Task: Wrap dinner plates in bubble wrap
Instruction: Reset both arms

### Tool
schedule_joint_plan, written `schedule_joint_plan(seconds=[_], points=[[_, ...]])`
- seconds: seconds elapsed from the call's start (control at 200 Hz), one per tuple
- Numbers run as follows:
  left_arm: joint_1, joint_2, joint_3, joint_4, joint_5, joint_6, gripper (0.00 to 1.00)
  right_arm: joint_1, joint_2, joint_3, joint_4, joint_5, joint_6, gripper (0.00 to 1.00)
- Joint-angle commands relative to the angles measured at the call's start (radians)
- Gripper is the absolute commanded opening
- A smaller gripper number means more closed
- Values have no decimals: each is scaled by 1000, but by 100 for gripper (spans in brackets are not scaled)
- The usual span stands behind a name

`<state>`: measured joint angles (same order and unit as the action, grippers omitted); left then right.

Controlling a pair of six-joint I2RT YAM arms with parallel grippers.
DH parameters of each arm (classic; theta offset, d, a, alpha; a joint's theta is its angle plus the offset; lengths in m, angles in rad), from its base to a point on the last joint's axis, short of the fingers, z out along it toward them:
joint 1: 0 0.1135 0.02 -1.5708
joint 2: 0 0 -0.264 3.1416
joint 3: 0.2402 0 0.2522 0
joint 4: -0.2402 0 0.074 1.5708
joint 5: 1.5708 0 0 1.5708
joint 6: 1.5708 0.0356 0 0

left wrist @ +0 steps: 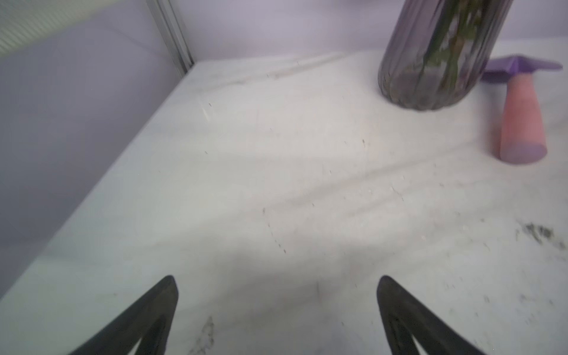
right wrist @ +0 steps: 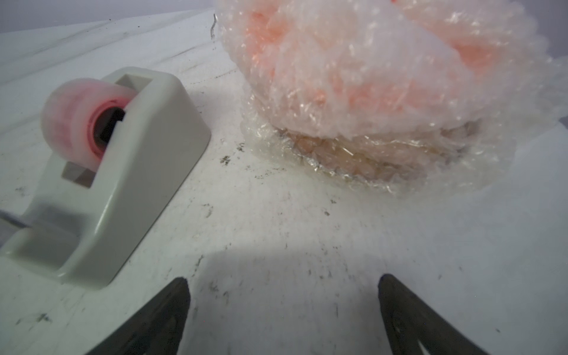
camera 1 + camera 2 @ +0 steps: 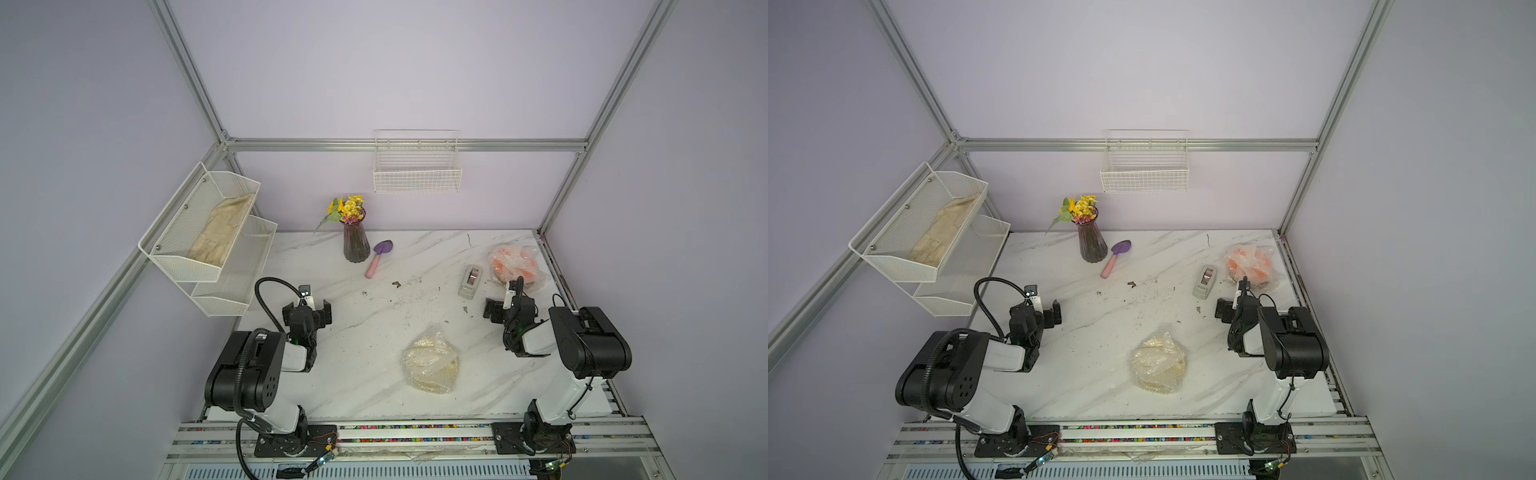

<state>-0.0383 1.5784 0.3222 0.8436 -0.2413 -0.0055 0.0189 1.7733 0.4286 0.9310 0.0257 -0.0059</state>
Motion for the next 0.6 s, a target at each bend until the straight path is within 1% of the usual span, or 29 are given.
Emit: schedule_joint_plan(seconds=[0.0,0.06,0.09,0.235,0.51,0.59], points=[[19,-27,89,3,19,-9,100,10,0,19,20,-6,-22,97],[20,-3,46,141,21,10,100,15,0,25,11,0,-29,97],[18,6,33,170,18,18,100,16,0,25,6,1,-30,97],[17,-12,64,84,19,4,100,18,2,26,9,4,-30,97],[17,-9,59,96,19,6,100,24,3,30,2,9,-36,97],[17,-9,59,96,19,6,100,53,7,19,27,36,-63,97]])
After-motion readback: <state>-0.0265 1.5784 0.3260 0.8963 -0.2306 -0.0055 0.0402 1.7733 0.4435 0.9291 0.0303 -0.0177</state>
